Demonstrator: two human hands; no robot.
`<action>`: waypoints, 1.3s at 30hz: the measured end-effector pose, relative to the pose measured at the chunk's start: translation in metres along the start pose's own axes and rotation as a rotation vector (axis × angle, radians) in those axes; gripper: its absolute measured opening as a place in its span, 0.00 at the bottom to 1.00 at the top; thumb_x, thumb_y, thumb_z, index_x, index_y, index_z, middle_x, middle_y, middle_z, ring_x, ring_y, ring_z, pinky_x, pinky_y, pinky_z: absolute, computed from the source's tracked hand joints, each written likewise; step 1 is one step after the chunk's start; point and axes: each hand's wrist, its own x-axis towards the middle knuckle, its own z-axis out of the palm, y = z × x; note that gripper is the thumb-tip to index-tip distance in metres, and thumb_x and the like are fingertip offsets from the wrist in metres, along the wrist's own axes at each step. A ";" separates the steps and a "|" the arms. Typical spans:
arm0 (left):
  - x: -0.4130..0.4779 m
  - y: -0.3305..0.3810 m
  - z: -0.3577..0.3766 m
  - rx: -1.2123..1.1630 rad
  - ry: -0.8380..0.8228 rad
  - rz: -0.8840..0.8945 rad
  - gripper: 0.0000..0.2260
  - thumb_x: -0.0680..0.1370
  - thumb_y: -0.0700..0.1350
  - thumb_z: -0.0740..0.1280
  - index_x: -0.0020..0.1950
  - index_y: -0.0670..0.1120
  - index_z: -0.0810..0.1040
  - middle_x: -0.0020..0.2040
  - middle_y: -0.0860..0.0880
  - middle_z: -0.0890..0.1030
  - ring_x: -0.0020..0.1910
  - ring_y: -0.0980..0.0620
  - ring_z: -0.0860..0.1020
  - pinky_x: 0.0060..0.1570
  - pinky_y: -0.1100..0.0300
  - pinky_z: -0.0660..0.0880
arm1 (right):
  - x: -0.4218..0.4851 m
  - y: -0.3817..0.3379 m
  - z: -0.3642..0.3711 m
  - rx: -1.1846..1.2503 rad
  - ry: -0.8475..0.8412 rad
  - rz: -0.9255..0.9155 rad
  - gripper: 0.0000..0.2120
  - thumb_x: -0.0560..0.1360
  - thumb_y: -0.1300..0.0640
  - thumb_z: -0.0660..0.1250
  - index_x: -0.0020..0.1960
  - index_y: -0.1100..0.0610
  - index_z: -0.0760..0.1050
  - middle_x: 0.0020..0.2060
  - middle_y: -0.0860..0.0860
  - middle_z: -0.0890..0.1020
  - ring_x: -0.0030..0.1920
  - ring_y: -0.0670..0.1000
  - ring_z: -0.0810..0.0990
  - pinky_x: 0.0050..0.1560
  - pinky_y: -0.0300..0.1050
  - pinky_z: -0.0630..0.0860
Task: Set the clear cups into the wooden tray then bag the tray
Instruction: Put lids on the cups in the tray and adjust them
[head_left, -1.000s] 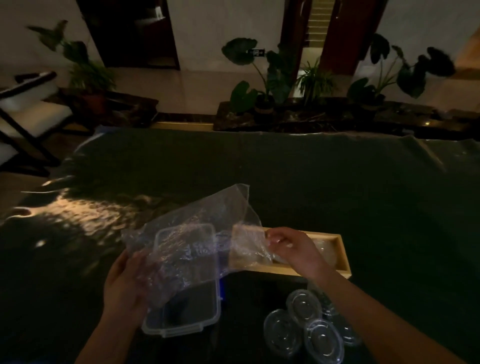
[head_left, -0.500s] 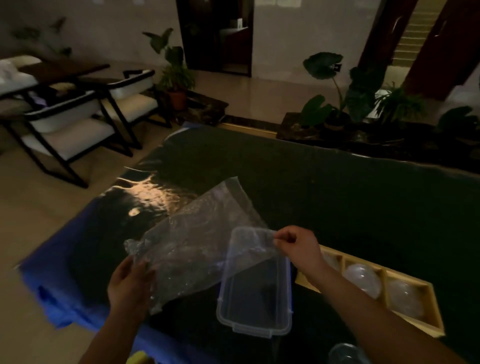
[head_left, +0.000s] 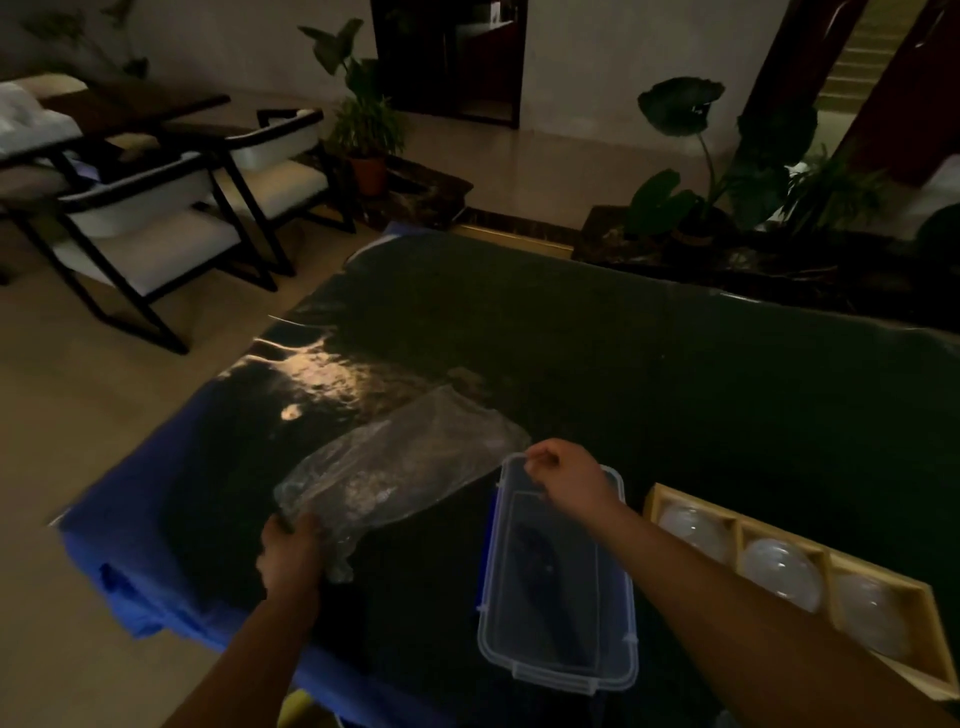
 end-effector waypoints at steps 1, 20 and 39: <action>-0.008 0.004 0.002 0.175 0.031 0.060 0.26 0.82 0.54 0.64 0.80 0.51 0.63 0.76 0.36 0.66 0.72 0.33 0.67 0.70 0.34 0.66 | -0.001 0.002 0.000 -0.007 0.007 -0.005 0.07 0.82 0.56 0.65 0.59 0.51 0.78 0.54 0.50 0.81 0.55 0.50 0.80 0.61 0.56 0.79; -0.130 0.024 0.116 0.959 -0.327 1.116 0.30 0.81 0.62 0.54 0.82 0.54 0.54 0.83 0.46 0.58 0.82 0.43 0.51 0.80 0.39 0.51 | -0.044 0.053 -0.056 -0.010 0.189 -0.058 0.10 0.80 0.53 0.67 0.61 0.47 0.77 0.48 0.40 0.77 0.50 0.41 0.77 0.49 0.38 0.74; -0.251 -0.036 0.178 0.884 -0.684 1.283 0.28 0.81 0.55 0.65 0.79 0.53 0.61 0.77 0.47 0.69 0.75 0.48 0.68 0.72 0.51 0.65 | -0.184 0.158 -0.129 0.006 0.412 0.091 0.13 0.80 0.54 0.68 0.64 0.49 0.78 0.52 0.47 0.83 0.50 0.46 0.82 0.54 0.47 0.80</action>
